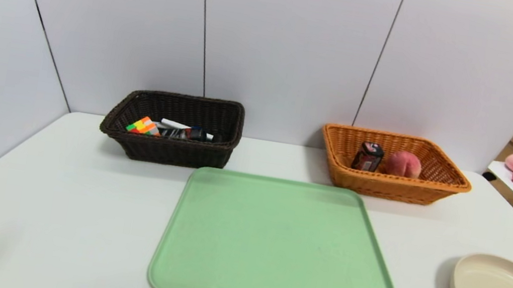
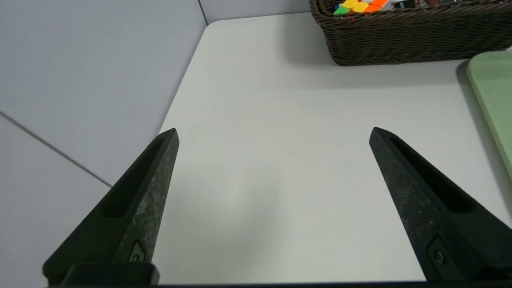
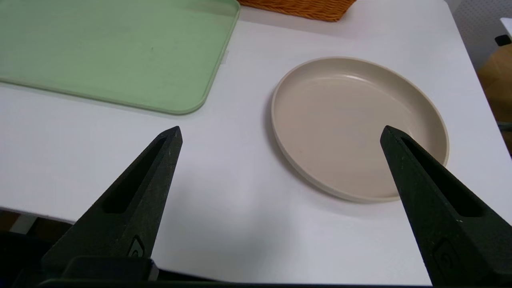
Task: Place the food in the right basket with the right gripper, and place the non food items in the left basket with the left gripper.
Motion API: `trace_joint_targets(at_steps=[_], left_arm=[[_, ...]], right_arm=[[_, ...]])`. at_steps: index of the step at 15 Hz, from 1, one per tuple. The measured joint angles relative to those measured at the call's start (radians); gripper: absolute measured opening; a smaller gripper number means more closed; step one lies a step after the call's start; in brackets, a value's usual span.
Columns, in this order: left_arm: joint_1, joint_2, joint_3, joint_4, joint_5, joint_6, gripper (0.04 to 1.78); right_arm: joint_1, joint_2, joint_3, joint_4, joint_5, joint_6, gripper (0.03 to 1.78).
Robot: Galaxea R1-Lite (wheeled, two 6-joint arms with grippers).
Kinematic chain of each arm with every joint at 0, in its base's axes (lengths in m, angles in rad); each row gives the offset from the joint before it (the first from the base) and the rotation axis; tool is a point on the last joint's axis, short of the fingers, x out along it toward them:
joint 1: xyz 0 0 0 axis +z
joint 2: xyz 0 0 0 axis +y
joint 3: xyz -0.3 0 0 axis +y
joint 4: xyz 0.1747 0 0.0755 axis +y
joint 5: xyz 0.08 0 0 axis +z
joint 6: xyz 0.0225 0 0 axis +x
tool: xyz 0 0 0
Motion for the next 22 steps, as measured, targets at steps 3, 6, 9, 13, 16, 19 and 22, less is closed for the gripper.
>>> trace_joint_targets(at_steps=[3, 6, 9, 13, 16, 19, 22], left_arm=[[0.004, -0.185, 0.109, 0.046, -0.025, 0.007, 1.69], [0.009, -0.357, 0.138, 0.196, -0.037, 0.01, 1.69], [0.03, -0.512, 0.149, 0.332, -0.073, 0.01, 1.69], [0.04, -0.661, 0.156, 0.472, -0.089, 0.006, 1.69], [0.041, -0.692, 0.187, 0.438, -0.088, 0.011, 1.69], [0.041, -0.7, 0.214, 0.393, -0.117, 0.024, 1.69], [0.041, -0.701, 0.233, 0.374, -0.122, 0.026, 1.69]], right_arm=[[-0.017, -0.094, 0.026, 0.049, 0.018, -0.003, 1.71], [-0.022, -0.165, 0.036, 0.104, 0.02, -0.009, 1.71], [-0.022, -0.23, 0.053, 0.124, 0.019, -0.014, 1.71], [-0.021, -0.263, 0.075, 0.117, 0.018, -0.018, 1.71], [-0.021, -0.268, 0.143, 0.027, 0.014, -0.017, 1.71], [-0.021, -0.268, 0.298, -0.214, -0.006, -0.021, 1.71], [-0.021, -0.268, 0.47, -0.454, -0.032, -0.042, 1.71]])
